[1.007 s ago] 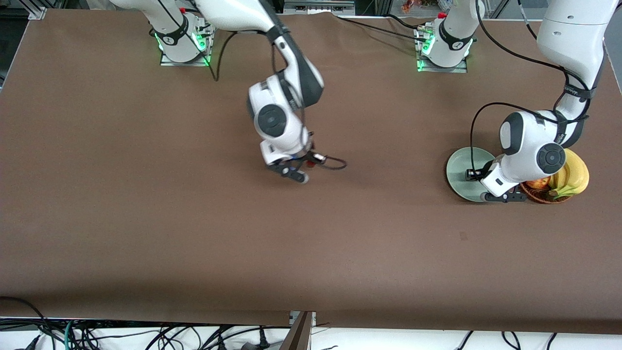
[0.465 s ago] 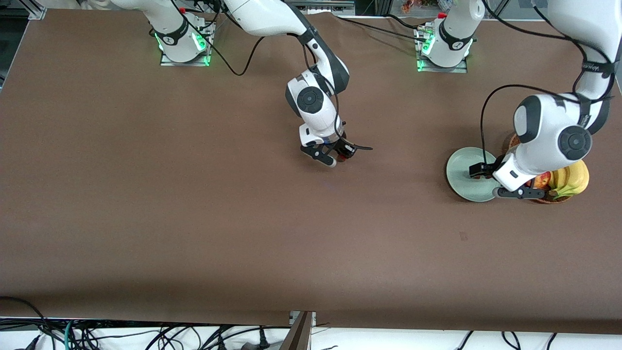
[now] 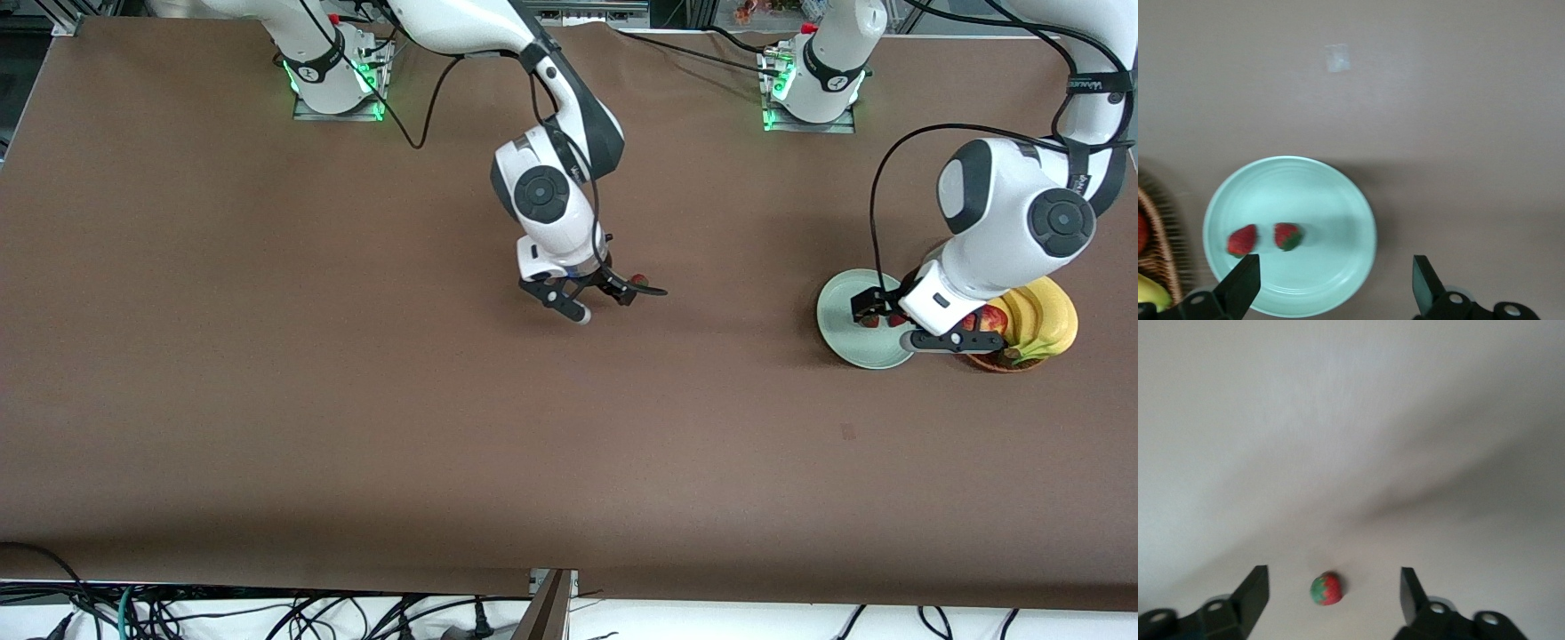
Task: Collect all strawberries into plate
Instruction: 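Release the strawberry onto the plate while the right gripper sets the last mid-table, then grasp the last strawberry with the left gripper while the right arm withdraws, then carry the strawberry to the plate with the left gripper and release it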
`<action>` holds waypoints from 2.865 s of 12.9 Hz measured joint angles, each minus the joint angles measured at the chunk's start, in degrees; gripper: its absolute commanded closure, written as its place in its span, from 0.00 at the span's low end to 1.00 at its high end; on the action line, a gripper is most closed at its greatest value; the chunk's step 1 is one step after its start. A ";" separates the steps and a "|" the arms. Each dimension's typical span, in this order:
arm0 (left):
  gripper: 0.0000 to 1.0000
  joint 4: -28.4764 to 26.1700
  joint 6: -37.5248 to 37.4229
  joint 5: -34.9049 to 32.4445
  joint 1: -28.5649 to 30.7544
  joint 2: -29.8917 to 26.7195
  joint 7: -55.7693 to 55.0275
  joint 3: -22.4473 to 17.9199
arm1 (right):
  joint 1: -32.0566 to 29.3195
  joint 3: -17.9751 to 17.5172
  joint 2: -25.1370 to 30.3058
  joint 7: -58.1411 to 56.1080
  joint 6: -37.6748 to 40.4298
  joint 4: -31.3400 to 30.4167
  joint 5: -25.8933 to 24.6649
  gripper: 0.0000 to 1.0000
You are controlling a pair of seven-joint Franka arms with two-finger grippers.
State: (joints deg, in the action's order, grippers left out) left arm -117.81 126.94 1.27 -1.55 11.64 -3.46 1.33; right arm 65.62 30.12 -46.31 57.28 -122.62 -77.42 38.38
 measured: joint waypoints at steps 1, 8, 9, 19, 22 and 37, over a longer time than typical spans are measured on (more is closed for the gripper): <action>0.00 -0.21 0.00 0.02 -1.77 0.01 -3.25 0.33 | -0.15 2.27 0.94 -2.65 2.51 0.16 0.00 0.00; 0.00 -1.15 4.42 0.04 -6.85 2.63 -30.41 15.25 | -0.86 19.56 7.07 -17.80 24.77 0.00 -0.01 0.00; 0.00 -1.24 6.59 0.04 -8.59 4.17 -33.60 15.74 | -0.97 21.08 7.97 -19.75 26.76 -0.15 -0.01 0.00; 0.28 3.02 17.58 -10.05 -18.42 21.46 -56.64 15.87 | -9.54 16.66 23.37 -36.20 36.35 -4.49 -17.65 0.00; 0.54 3.05 17.48 -10.06 -18.93 22.03 -58.47 15.92 | -24.71 -0.58 30.87 -37.87 36.35 -6.92 -27.10 0.00; 1.00 13.05 -0.99 -9.93 -6.11 14.92 -53.22 17.93 | -56.59 -26.71 45.95 -55.13 34.07 -18.79 -35.64 0.00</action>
State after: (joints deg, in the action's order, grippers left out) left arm -104.76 125.95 -8.65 -7.66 26.56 -56.68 19.26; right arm 9.03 3.41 -0.35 2.15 -88.54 -96.20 2.74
